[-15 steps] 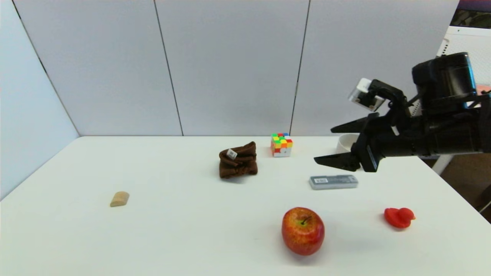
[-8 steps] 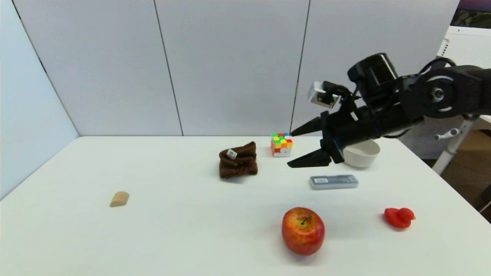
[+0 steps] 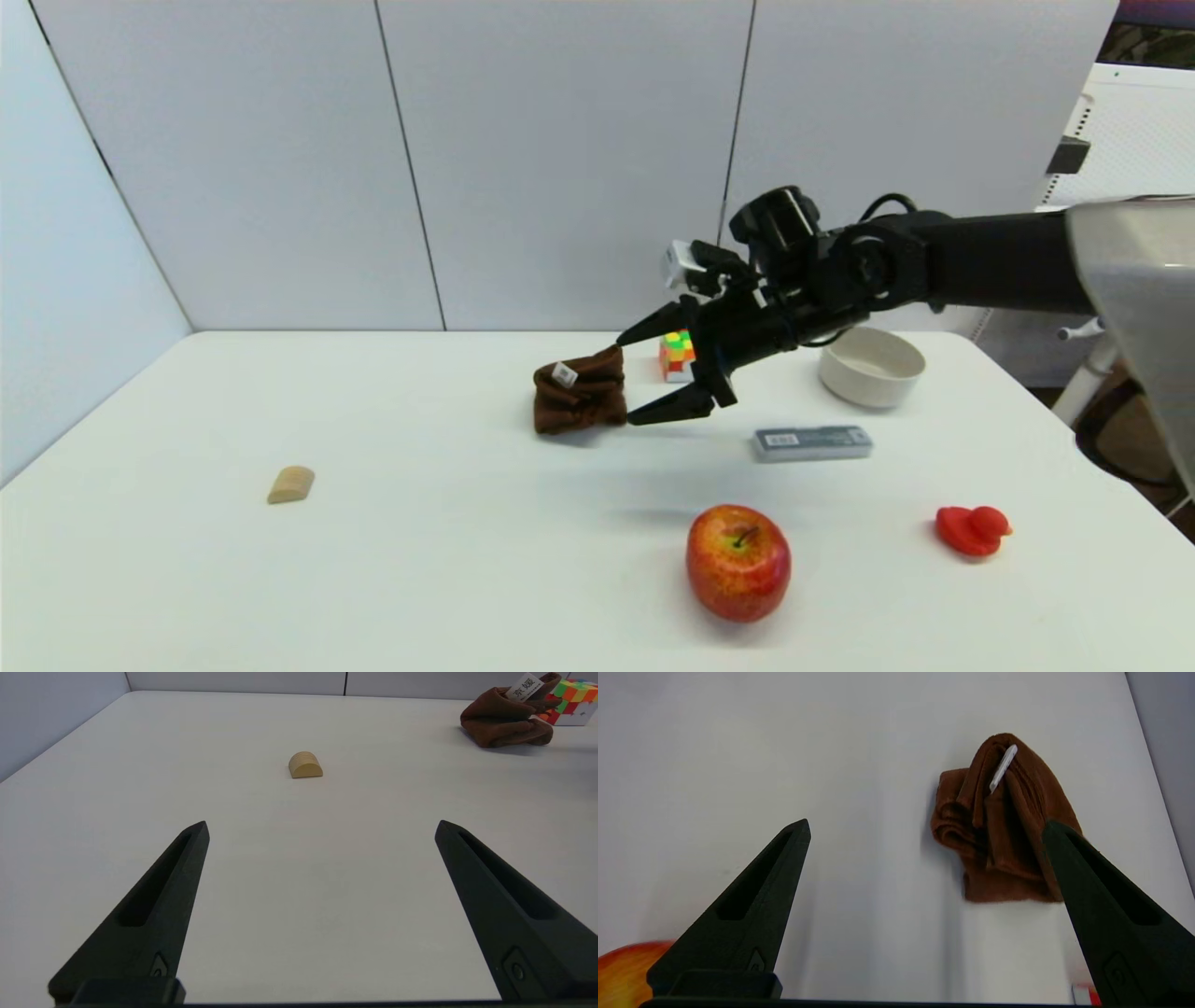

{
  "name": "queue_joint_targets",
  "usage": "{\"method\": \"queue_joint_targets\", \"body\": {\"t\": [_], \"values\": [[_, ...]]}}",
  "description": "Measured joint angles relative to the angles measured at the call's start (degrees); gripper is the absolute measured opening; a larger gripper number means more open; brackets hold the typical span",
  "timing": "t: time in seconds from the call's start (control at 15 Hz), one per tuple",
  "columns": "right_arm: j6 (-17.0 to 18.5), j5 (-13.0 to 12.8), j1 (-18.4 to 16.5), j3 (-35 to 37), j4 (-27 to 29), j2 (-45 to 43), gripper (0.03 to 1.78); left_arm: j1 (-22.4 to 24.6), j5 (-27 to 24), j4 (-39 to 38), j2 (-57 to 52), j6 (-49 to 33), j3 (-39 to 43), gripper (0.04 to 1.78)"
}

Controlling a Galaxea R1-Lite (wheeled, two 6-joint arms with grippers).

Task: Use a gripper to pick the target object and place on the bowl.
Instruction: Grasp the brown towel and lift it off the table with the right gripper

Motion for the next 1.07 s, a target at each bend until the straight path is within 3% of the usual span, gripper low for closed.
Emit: {"method": "queue_joint_targets", "body": {"t": [0.2,0.67,1.07], "values": [[-0.1,0.0,1.1,-4.8,-0.4,4.4,1.71,0.0,0.0,0.0,0.0,0.0,0.0,1.71],[-0.1,-0.5,1.8,-6.2,-4.5,8.3,1.71,0.0,0.0,0.0,0.0,0.0,0.0,1.71],[-0.1,-0.9,1.9,-6.1,-16.6,9.6,1.71,0.0,0.0,0.0,0.0,0.0,0.0,1.71]]}}
